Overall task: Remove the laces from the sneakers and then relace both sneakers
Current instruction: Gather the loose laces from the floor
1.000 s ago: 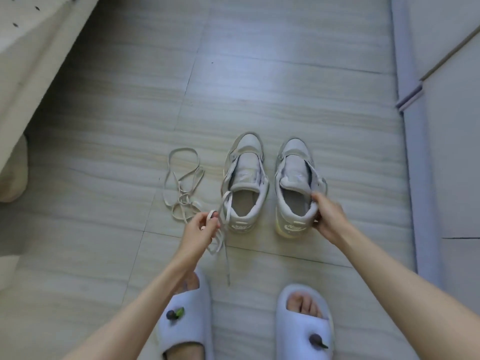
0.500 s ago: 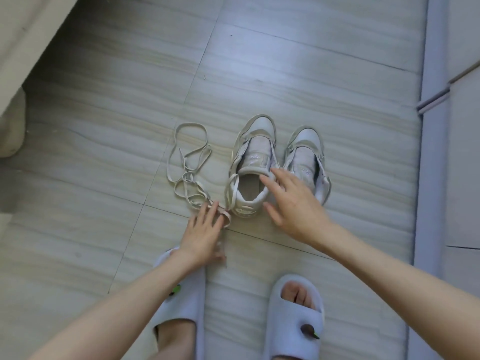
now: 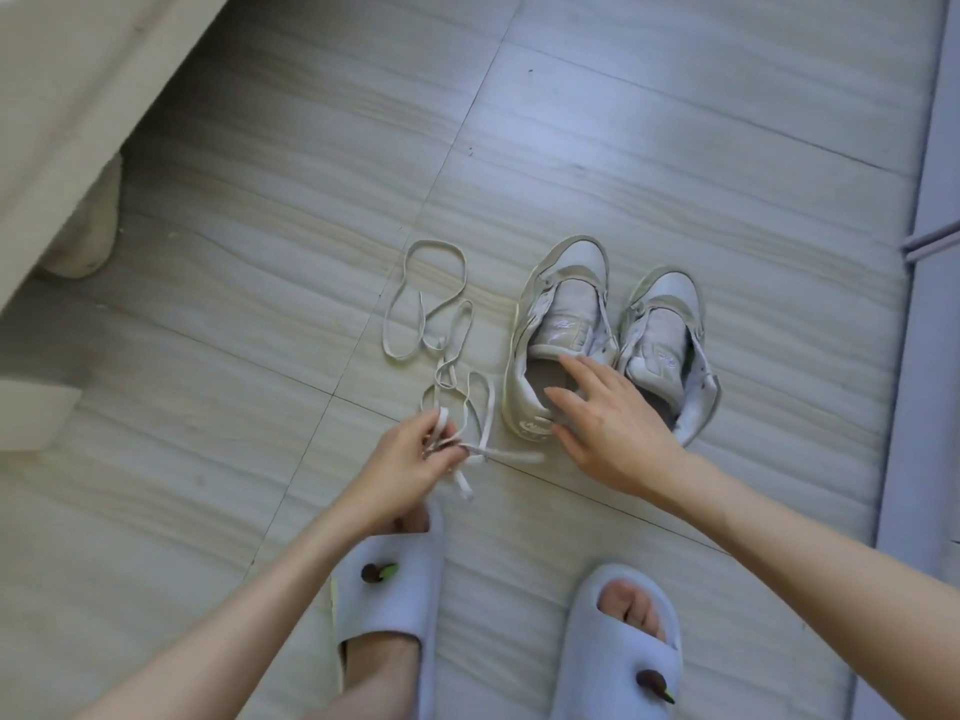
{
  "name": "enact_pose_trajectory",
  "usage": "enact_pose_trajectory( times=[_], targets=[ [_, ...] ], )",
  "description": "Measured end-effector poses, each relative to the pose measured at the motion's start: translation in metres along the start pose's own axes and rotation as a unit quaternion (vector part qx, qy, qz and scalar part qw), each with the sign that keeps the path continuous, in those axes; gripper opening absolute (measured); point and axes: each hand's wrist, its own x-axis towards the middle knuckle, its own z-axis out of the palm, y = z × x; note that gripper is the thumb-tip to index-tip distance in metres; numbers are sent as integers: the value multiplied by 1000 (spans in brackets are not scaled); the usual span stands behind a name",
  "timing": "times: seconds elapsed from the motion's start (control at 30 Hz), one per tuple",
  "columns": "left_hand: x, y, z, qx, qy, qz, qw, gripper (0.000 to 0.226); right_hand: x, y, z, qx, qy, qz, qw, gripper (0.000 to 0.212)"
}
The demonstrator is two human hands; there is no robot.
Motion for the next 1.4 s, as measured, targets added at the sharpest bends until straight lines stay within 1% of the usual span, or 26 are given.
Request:
enact_pose_trajectory(
  times=[0.1, 0.17, 0.23, 0.27, 0.3, 0.33, 0.37, 0.43, 0.5, 0.53, 0.6, 0.67, 0.77, 0.83, 0.9, 0.97, 1.03, 1.1, 1.13, 1.17, 1.23, 1.27, 1.3, 1.33, 1.37, 1.4],
  targets=[
    [-2, 30, -42, -191, -13, -6, 982, 11, 5, -12, -10, 3, 16, -3, 1000, 37],
    [1, 41, -70, -300, 6, -17, 954, 11, 11, -21, -18, 12, 18, -27, 999, 40],
    [8, 40, -96, -344, 35, -33, 938, 18, 20, -30, -26, 24, 3, -41, 999, 45],
    [13, 32, -107, -303, 68, -50, 949, 20, 26, -33, -29, 24, -7, -44, 999, 46],
    [18, 21, -117, -215, 109, -72, 968, 20, 34, -36, -31, 21, -19, -47, 999, 48],
    [22, 5, -125, -95, 147, -92, 980, 18, 43, -39, -32, 15, -32, -51, 998, 50],
    [24, -11, -130, 22, 167, -111, 979, 16, 52, -42, -33, 5, -46, -60, 997, 53],
    [26, -41, -131, 155, 114, -131, 973, 10, 72, -50, -28, -36, -73, -88, 993, 67],
    [31, -66, -124, 205, 35, -120, 971, 9, 91, -59, -15, -97, -109, -104, 984, 94],
    [33, -74, -120, 208, 29, -111, 971, 8, 99, -65, -6, -117, -128, -100, 980, 107],
    [38, -83, -116, 188, 60, -86, 977, 24, 110, -77, 17, -121, -155, -81, 977, 121],
    [40, -87, -114, 164, 88, -58, 981, 42, 113, -85, 40, -124, -164, -85, 975, 122],
    [30, -92, -107, 205, 101, -8, 973, 51, 112, -83, 64, -150, -178, -109, 966, 109],
    [18, -100, -104, 230, 154, 5, 961, 50, 115, -76, 64, -134, -133, -127, 974, 83],
    [9, -107, -102, 237, 180, -44, 954, 63, 122, -73, 54, -83, -73, -154, 982, 43],
    [10, -110, -100, 264, 139, -118, 947, 90, 131, -71, 50, -63, -49, -169, 982, 38],
    [22, -108, -99, 311, 101, -146, 934, 100, 142, -74, 49, -25, -56, -118, 991, 29],
    [37, -104, -100, 310, 96, -121, 938, 88, 154, -82, 43, 119, -62, 11, 991, 22],
    [43, -102, -100, 291, 95, -103, 946, 75, 158, -85, 38, 229, -71, 84, 967, 19],
    [47, -102, -101, 270, 90, -87, 955, 60, 160, -87, 32, 348, -95, 145, 921, 15],
    [52, -103, -99, 251, 54, -50, 965, 34, 161, -87, 18, 550, -170, 202, 793, 16],
    [53, -104, -98, 240, 33, -32, 970, 26, 159, -85, 11, 603, -192, 204, 747, 18],
    [55, -103, -98, 215, 22, -21, 976, 23, 159, -81, 3, 625, -197, 202, 728, 18],
    [56, -101, -99, 181, 24, -19, 983, 22, 162, -78, -3, 630, -185, 198, 728, 16],
    [60, -97, -101, 147, 43, -18, 988, 23, 166, -75, -7, 615, -152, 193, 749, 13],
    [64, -93, -104, 122, 75, -13, 990, 24, 171, -71, -9, 574, -103, 188, 791, 13]
  ],
)
